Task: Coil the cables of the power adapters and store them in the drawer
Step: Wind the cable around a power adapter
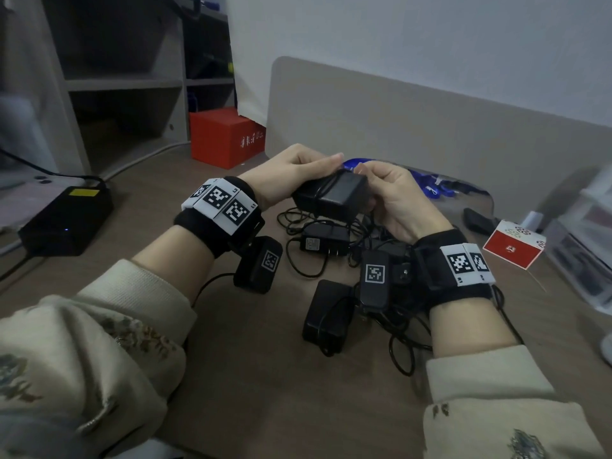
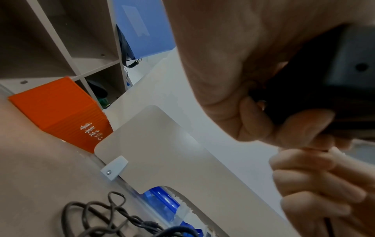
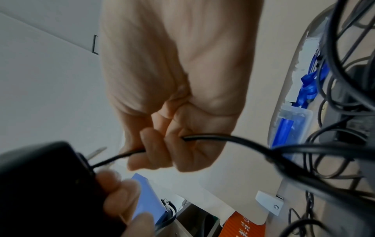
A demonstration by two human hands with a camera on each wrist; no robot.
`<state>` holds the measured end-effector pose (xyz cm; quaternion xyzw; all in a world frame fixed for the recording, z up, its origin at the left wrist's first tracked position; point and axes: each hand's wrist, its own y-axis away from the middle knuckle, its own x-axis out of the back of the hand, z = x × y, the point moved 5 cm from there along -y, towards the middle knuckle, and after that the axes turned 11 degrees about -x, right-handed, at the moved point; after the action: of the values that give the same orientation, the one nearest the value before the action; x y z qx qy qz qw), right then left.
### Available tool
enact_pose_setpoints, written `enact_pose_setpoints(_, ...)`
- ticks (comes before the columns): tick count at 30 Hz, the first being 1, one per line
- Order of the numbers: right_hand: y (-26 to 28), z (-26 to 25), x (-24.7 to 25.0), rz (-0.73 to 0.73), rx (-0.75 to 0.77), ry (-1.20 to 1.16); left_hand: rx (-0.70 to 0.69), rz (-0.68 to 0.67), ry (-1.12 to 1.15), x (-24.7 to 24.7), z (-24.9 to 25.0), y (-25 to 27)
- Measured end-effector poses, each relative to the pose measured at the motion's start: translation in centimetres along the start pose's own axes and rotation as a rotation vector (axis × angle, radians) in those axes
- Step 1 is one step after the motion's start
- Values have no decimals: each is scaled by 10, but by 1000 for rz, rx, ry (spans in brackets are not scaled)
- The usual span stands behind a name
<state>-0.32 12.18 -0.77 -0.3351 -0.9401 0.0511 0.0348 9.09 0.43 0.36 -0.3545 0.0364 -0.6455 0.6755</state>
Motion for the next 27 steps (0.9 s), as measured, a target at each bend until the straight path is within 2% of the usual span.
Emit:
enact_pose_setpoints(3, -4, 4, -1, 18, -28, 34, 13, 81, 21, 1, 2, -3)
enact_pose_setpoints(7, -7, 4, 3, 162, -14, 155, 40, 287, -87, 3, 0, -12)
enact_pose_setpoints(9, -5, 2, 4, 188, -21, 189, 60, 397, -78, 3, 1, -15)
enact_pose_setpoints(14, 5, -9, 4, 152, 0, 222, 81, 652, 104, 10, 4, -25)
enact_pose_setpoints(17, 7, -7, 1, 94, 4, 250, 52, 751, 153, 7, 7, -29)
enact_pose_setpoints(22, 6, -1, -4, -35, -38, 411, 47, 773, 241, 7, 9, -27)
enact_pose_setpoints(27, 5, 6, -5, -65, -68, 653, 78, 697, 585, -1, 11, -28)
